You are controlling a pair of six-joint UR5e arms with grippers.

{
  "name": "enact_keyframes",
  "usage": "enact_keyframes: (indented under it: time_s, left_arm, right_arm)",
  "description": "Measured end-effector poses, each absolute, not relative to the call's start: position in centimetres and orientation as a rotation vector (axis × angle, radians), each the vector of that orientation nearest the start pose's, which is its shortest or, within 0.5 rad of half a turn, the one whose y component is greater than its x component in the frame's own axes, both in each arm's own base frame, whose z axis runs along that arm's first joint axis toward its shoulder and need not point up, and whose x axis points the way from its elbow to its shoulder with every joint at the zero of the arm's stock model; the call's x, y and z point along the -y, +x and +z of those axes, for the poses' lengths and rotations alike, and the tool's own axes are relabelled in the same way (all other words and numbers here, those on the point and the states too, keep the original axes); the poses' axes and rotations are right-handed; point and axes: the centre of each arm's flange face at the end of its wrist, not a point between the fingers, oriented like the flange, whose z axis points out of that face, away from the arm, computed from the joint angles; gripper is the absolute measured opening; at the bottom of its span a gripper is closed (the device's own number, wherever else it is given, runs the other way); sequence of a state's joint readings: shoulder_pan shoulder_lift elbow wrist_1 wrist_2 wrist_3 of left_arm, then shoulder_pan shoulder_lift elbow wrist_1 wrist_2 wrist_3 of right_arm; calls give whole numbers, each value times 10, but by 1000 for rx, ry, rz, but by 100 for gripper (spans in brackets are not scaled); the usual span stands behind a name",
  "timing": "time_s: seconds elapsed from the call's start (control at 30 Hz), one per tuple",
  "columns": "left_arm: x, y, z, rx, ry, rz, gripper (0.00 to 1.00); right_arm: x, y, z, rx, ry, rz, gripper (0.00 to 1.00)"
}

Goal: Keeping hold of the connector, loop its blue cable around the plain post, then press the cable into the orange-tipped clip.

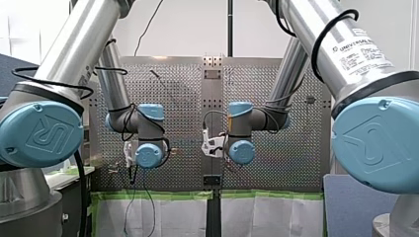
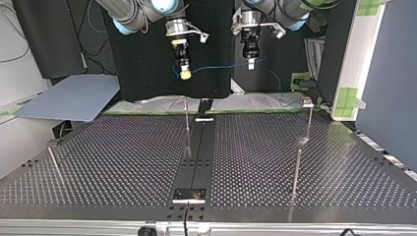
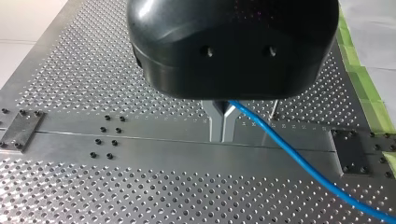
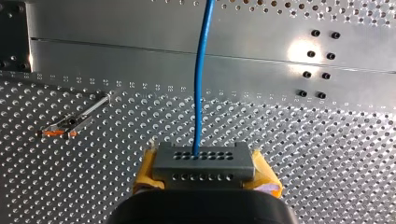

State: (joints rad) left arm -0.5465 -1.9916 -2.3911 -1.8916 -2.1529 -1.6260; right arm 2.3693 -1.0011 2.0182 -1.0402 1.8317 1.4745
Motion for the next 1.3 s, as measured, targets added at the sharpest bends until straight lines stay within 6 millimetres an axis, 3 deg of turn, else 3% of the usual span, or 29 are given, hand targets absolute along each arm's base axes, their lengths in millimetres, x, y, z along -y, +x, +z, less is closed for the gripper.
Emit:
enact_keyframes:
  time_s: [1.1, 1.3]
  left_arm:
    - [267, 288, 81, -1560, -75, -20, 0]
    - [270, 275, 63, -1624, -17, -12, 0]
  right_arm:
    - [296, 458, 90, 810, 1588, 1546, 2]
    - [281, 462, 75, 803, 1662, 1548, 2]
